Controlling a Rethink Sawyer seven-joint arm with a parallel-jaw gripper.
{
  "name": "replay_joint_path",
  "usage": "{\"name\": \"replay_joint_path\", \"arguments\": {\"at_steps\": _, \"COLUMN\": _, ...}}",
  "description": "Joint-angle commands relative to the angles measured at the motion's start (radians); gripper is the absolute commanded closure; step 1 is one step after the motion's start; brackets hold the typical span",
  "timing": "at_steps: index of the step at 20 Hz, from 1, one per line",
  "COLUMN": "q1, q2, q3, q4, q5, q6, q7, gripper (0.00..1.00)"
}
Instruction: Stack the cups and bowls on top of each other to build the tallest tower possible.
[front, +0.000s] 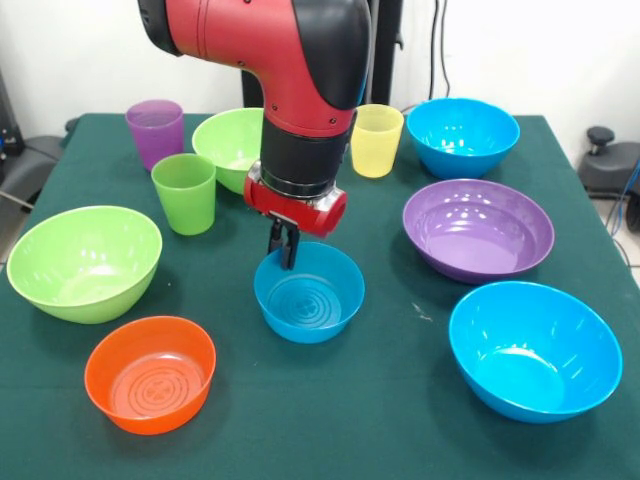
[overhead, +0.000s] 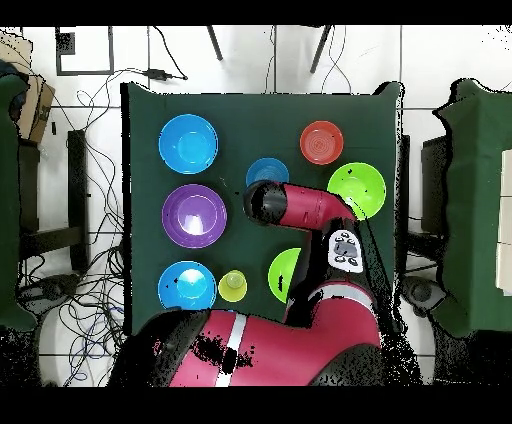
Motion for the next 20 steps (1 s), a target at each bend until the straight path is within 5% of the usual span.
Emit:
{"name": "replay_joint_path", "arguments": {"at_steps": 1, "q1": 0.025, "q2": 0.07, "q3": 0.087, "q4": 0.06, "q5": -0.044, "q6": -0.03, "q7": 0.049, "gripper": 1.0}}
{"name": "replay_joint_path", "arguments": {"at_steps": 19, "q1": 0.032, "q2": 0.059, "q3": 0.074, "q4": 0.053, "q5": -0.042, "q6": -0.019, "q7": 0.052, "gripper": 1.0}}
{"name": "replay_joint_path", "arguments": {"at_steps": 20, "q1": 0.036, "q2": 0.059, "q3": 0.07, "q4": 0.053, "q5": -0.04, "q6": -0.019, "q7": 0.058, "gripper": 0.0}}
